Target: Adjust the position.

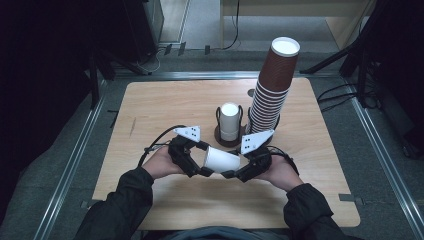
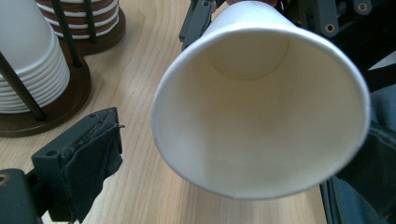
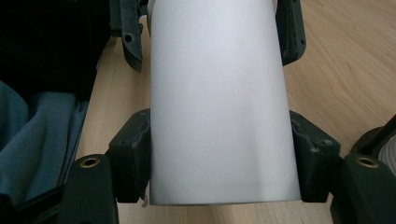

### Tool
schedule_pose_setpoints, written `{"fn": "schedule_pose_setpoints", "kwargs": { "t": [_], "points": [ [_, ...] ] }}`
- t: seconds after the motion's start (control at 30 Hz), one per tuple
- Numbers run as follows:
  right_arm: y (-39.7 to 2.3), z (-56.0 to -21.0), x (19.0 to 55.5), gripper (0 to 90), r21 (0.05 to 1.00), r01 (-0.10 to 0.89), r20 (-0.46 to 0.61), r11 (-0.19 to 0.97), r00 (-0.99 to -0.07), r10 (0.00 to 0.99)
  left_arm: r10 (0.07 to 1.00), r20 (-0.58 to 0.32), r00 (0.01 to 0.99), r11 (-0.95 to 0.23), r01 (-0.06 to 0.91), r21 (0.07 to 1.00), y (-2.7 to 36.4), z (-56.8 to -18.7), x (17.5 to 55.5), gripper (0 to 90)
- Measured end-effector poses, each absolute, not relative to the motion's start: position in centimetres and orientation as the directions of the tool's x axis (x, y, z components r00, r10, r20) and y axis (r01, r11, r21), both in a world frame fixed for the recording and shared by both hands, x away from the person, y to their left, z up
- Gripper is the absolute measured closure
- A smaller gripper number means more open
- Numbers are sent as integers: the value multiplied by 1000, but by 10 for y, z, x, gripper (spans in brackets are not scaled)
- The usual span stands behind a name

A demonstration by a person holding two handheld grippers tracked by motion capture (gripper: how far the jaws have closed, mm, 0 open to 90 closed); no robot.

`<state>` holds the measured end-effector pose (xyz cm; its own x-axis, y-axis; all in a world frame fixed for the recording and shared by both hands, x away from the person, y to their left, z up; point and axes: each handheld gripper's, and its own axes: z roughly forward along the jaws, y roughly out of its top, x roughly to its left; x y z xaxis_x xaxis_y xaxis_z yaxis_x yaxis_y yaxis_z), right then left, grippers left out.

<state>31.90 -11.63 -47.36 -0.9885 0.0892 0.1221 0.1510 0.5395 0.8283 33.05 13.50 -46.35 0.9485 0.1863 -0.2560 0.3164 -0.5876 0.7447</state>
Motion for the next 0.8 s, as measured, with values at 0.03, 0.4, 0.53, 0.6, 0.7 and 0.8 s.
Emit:
{"fn": "schedule_pose_setpoints", "kwargs": {
  "t": [0.03,0.4,0.53,0.6,0.7,0.8],
  "points": [
    [-116,-474,319,337,828,152,124,540,-988,87,186,-252,950,-589,313,745,135,-464,330,4],
    [-110,-477,319,338,836,180,165,518,-983,74,157,-257,953,-577,300,760,134,-461,328,136],
    [-110,-477,320,345,834,191,171,518,-982,87,141,-260,955,-567,293,770,137,-459,328,243],
    [-112,-477,321,345,839,192,176,510,-981,81,137,-274,952,-566,302,767,137,-458,329,253],
    [-111,-477,321,347,837,188,173,515,-982,78,132,-291,947,-573,313,758,137,-459,330,268],
    [-111,-477,321,348,830,195,182,523,-980,76,121,-304,945,-579,316,751,138,-459,331,294]
  ]
}}
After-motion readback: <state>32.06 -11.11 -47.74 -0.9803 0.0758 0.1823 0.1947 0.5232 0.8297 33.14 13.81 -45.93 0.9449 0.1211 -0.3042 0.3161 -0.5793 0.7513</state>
